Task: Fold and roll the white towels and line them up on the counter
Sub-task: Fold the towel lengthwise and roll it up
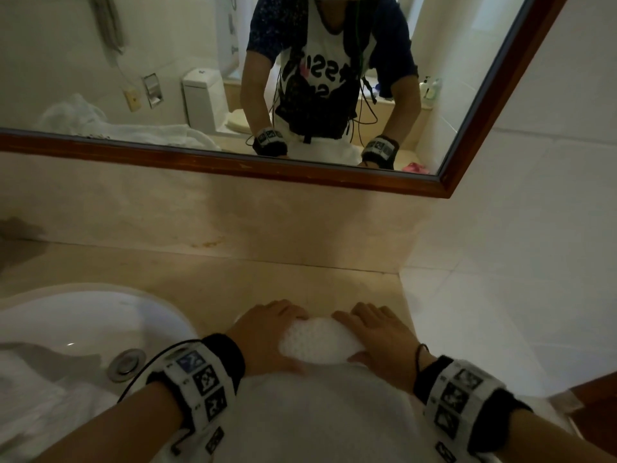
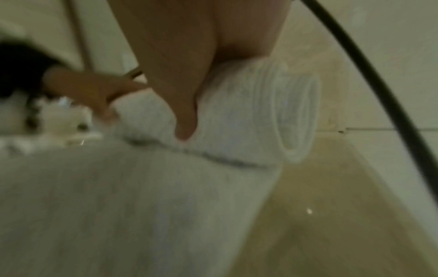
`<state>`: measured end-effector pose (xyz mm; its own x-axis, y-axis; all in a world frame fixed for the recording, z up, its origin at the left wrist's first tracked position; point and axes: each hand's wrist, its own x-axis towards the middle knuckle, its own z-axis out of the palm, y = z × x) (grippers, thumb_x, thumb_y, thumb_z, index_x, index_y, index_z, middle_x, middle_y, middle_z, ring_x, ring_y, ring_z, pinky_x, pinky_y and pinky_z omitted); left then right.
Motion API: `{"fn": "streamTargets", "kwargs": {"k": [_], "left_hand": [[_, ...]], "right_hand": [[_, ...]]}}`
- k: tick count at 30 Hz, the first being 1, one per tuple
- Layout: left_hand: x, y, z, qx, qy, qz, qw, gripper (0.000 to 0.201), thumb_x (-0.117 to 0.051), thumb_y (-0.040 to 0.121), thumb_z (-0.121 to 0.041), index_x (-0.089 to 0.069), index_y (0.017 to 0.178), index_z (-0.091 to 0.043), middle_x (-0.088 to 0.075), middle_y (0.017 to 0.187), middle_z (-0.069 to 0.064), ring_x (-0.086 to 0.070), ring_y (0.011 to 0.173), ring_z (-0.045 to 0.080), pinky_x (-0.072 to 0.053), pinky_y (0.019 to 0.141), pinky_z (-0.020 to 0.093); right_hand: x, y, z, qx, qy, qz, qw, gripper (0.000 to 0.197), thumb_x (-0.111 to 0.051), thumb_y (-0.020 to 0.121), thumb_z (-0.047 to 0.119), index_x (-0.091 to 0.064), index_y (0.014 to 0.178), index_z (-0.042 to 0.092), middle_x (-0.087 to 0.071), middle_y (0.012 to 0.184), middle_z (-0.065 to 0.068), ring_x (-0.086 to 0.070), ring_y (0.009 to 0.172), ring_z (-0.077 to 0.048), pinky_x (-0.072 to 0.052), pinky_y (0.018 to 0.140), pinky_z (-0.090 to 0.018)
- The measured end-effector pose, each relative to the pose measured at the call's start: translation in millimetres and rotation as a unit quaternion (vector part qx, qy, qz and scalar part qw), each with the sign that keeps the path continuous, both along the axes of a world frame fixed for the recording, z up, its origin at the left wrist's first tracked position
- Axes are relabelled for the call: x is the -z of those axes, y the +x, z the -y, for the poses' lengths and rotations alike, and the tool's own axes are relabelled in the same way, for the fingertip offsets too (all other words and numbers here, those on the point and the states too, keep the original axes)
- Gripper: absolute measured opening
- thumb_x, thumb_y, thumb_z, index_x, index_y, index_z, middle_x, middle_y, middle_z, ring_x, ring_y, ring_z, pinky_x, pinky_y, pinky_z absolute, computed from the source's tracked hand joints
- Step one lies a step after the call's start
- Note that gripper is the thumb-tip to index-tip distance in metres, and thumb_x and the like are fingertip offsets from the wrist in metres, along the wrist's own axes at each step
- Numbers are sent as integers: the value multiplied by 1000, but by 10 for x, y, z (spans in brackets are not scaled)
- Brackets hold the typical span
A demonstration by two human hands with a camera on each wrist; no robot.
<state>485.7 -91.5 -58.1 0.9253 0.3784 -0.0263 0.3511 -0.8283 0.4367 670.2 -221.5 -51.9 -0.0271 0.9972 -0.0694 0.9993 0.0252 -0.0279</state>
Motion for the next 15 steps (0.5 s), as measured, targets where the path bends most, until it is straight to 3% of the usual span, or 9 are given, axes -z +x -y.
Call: {"fn": "streamTargets", "kwargs": {"k": [2,4,7,9,10,12,15], "left_hand": [[-98,-48,23,-44,-112,-130,984,82,-63,76,-60,-27,144,-30,-38,142,-9,-38,128,10,-30,105,25],[-86,-68,20,-54,-73,-160,983,82,-62,75,-63,-30,143,-30,-38,144,-8,-39,130,14,-30,106,25],[-43,-30,79,-71,-9,-99,992,67,-67,72,-59,-46,127,-26,-51,118,-9,-48,114,12,-31,86,19],[16,-2,113,-39,104,-12,994,55,-66,69,-61,-49,108,-26,-55,97,-11,-48,94,7,-26,73,18],[46,5,143,-13,148,10,989,52,-66,64,-62,-46,97,-26,-57,86,-12,-45,82,5,-25,68,18],[135,17,160,8,196,54,979,46,-63,61,-57,-41,86,-26,-57,72,-11,-41,70,5,-27,65,22],[45,58,104,-7,123,44,991,40,-57,71,-52,-49,98,-23,-54,84,-11,-51,79,8,-31,70,18]], "right_hand": [[160,-104,116,-10,58,42,997,77,-79,57,42,-44,121,18,-58,99,-4,-62,76,-20,-49,73,-29],[199,-158,217,-9,41,37,998,76,-69,61,54,-44,123,18,-52,107,-5,-63,80,-20,-51,77,-30],[27,-140,206,19,-49,-49,997,86,-54,70,70,-27,139,28,-41,132,0,-52,114,-21,-43,98,-33],[-142,-60,94,59,-167,-187,966,90,-63,74,61,-16,145,32,-32,144,4,-37,129,-19,-32,110,-35],[-205,-32,24,76,-211,-215,950,89,-67,75,54,-17,146,31,-33,146,5,-36,132,-18,-30,111,-34],[-230,-10,-65,83,-211,-202,953,81,-70,77,45,-26,143,29,-40,142,3,-39,130,-18,-32,110,-33],[-134,-65,-118,49,-119,-99,987,62,-64,81,42,-37,133,23,-48,127,0,-46,117,-20,-37,97,-32]]}}
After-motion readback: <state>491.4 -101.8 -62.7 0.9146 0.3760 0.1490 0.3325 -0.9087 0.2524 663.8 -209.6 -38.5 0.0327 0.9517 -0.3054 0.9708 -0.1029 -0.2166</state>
